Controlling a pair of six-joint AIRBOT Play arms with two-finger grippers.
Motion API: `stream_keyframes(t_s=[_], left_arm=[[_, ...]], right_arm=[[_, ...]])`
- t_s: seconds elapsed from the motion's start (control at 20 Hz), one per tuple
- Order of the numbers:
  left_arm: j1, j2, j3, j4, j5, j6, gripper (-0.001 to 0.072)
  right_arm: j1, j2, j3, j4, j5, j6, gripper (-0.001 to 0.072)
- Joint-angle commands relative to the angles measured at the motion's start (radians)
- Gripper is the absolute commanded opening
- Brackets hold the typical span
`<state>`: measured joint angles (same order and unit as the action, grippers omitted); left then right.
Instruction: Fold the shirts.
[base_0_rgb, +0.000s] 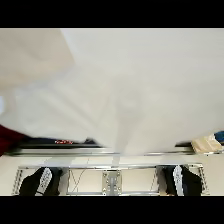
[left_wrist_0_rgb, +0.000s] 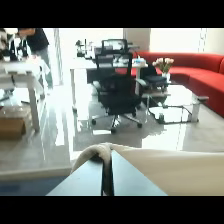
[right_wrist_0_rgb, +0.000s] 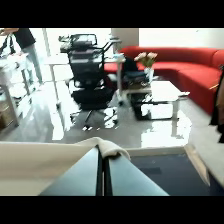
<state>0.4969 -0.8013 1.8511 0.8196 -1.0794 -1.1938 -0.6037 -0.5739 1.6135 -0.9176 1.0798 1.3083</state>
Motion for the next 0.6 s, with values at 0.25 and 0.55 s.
stream_keyframes(t_s=[0.25,0.55], left_arm=[[-0.306,-0.438,-0.214,0.32,-0.196,-0.125,0.0009],[-0.46,-0.835,-0.309,0.676,0.134,-0.356,0.0009]], right_arm=[[0.291,-0.539,-0.296,0.178,-0.011,-0.18,0.003],[0.513,-0.914,-0.346,0.099,-0.498,-0.172,0.0029]])
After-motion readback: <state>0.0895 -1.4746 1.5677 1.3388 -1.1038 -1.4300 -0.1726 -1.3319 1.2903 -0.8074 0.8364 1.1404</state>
